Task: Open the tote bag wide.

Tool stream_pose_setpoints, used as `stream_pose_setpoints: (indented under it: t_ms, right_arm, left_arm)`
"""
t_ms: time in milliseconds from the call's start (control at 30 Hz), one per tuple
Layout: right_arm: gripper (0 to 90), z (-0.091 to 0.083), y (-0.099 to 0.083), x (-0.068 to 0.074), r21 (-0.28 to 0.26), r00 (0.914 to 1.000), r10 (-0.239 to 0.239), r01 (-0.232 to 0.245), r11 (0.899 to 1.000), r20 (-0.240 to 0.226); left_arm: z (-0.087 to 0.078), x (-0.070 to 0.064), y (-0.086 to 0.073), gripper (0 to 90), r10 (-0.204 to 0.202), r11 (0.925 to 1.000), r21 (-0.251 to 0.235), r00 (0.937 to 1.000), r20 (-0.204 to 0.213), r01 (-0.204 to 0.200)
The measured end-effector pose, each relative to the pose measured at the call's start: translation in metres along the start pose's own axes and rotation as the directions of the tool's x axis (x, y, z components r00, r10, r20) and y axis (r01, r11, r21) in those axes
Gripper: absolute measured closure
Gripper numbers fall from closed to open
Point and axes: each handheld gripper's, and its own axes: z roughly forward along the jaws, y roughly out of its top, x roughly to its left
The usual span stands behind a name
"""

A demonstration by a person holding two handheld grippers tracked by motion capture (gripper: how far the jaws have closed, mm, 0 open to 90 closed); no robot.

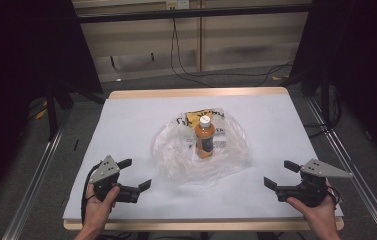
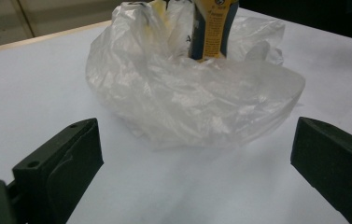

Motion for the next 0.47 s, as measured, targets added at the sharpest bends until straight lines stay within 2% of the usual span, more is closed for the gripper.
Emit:
stream_pose_setpoints:
  t_ms: [100, 133, 167, 233, 267, 333, 367, 400, 433, 467]
  right_arm:
    - [4.2, -0.007, -0.008, -0.002, -0.038, 0.9989, 0.043, -0.042, 0.998, 0.021]
    - [4.3, -0.008, -0.009, -0.002, -0.035, 0.9987, 0.046, -0.045, 0.998, 0.022]
    - [4.5, -0.009, -0.01, -0.001, -0.036, 0.9989, 0.039, -0.039, 0.999, 0.026]
    - [4.5, -0.01, -0.01, -0.002, -0.051, 0.9987, 0.041, -0.039, 0.998, 0.032]
    - [4.6, -0.01, -0.01, -0.003, -0.05, 0.9986, 0.041, -0.039, 0.998, 0.034]
    - [4.9, -0.01, -0.011, -0.003, -0.052, 0.9981, 0.049, -0.047, 0.998, 0.037]
    - [5.1, -0.01, -0.011, -0.003, -0.046, 0.9983, 0.045, -0.044, 0.998, 0.037]
    - [5.1, -0.009, -0.011, -0.002, -0.043, 0.9986, 0.038, -0.037, 0.998, 0.037]
    - [5.1, -0.008, -0.011, -0.002, -0.039, 0.9987, 0.036, -0.034, 0.999, 0.035]
    - [5.3, -0.007, -0.011, -0.002, -0.036, 0.9989, 0.03, -0.029, 0.999, 0.036]
  left_arm:
    - [-0.001, -0.001, -0.014, 2.0, -0.032, 0.9993, -0.022, 0.9993, -0.018, 0.031]
    - [-0.001, -0.001, -0.016, 2.1, -0.042, 0.9991, -0.008, 0.999, 0.015, 0.042]
    - [-0.003, -0.001, -0.017, 2.3, -0.032, 0.9994, -0.01, 0.9989, 0.035, 0.032]
    - [-0.006, -0.003, -0.018, 1.5, 0.003, 0.9999, -0.01, 1.0, 0.007, -0.003]
    - [-0.007, -0.004, -0.017, 1.7, 0.002, 0.9999, -0.012, 1.0, 0.008, -0.002]
    - [-0.01, -0.003, -0.017, 2.1, 0.017, 0.9995, -0.025, 0.9996, -0.024, -0.018]
    - [-0.011, -0.001, -0.017, 1.5, 0.008, 0.9995, -0.032, 0.9995, -0.032, -0.009]
    - [-0.011, 0.0, -0.018, 1.6, -0.022, 0.9991, -0.036, 0.9995, -0.022, 0.021]
    - [-0.011, 0.002, -0.019, 1.8, -0.031, 0.9989, -0.036, 0.9994, -0.013, 0.031]
    - [-0.01, 0.003, -0.019, 1.8, -0.033, 0.9991, -0.029, 0.9992, -0.024, 0.032]
